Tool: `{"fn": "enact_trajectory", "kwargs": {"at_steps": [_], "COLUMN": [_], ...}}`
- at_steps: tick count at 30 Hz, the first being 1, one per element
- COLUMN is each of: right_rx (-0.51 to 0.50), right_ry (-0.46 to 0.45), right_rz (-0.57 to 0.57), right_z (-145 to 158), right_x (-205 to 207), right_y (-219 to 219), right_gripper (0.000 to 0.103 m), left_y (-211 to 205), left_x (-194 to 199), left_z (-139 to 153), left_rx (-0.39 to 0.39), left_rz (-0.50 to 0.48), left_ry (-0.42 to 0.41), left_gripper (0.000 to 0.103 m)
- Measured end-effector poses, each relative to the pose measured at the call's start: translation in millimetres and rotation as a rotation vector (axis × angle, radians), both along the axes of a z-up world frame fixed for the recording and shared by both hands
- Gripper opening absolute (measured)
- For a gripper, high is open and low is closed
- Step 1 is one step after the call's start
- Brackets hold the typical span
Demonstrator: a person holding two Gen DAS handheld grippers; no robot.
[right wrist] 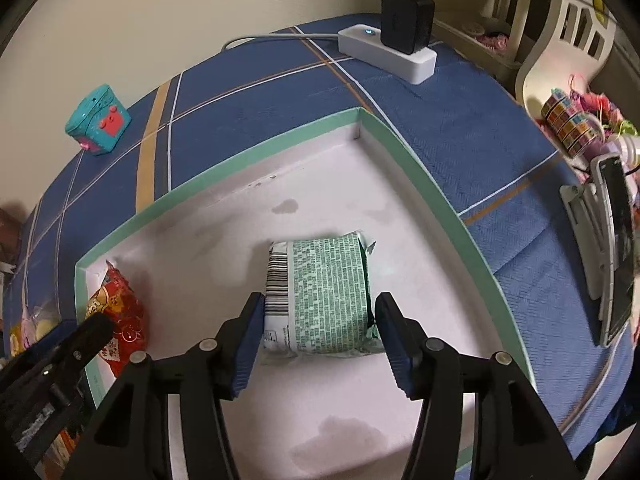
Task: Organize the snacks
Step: 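Carry both packs over the white tray and release them inside, then move the right tool back to the yellow cup jelly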
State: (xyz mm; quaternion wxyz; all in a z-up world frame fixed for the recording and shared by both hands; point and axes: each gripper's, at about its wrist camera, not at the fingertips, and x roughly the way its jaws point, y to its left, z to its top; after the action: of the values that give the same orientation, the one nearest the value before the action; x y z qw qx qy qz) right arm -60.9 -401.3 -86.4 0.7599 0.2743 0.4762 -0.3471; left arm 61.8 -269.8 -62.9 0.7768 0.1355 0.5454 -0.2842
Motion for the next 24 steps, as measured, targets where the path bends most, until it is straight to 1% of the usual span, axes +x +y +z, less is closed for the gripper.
{"fn": "enact_trajectory", "kwargs": {"at_steps": [1,2,4,7,9,12,16,18,22,24], "right_rx": [-0.011,-0.020,-0.036,-0.033,-0.029,-0.014,-0.004,-0.014,-0.027,-0.025], "right_ry": [0.009,0.016,0.024,0.022,0.031,0.034,-0.003,-0.020,-0.025,-0.027], "right_rz": [0.007,0.010,0.010,0.013,0.020,0.046,0.080,0.112,0.138,0.149], "right_z": [3,4,8,10,9,9,14,18,23,25], "right_x": [0,-1,-3,-9,-10,-13,-15,-15,-13,-12], "right_y": [2,4,8,15,20,31,46,57,74,82], "right_gripper": [0.061,0.074,0.084,0.085,0.086,0.086,0.086,0.086,0.086,0.086], "left_y": [4,7,15,29,40,60,92,108,137,153], "left_x": [0,1,1,1,1,1,5,9,14,15], "left_z": [4,6,12,21,25,30,30,28,25,25], "left_rx": [0.004,0.008,0.012,0.031,0.039,0.042,0.042,0.070,0.142,0.160], "left_rz": [0.013,0.023,0.038,0.061,0.077,0.110,0.167,0.190,0.240,0.266], "left_ry": [0.003,0.004,-0.007,-0.046,-0.066,-0.092,-0.110,-0.120,-0.137,-0.139], "left_gripper": [0.074,0.076,0.089,0.100,0.103,0.103,0.103,0.103,0.103,0.103]}}
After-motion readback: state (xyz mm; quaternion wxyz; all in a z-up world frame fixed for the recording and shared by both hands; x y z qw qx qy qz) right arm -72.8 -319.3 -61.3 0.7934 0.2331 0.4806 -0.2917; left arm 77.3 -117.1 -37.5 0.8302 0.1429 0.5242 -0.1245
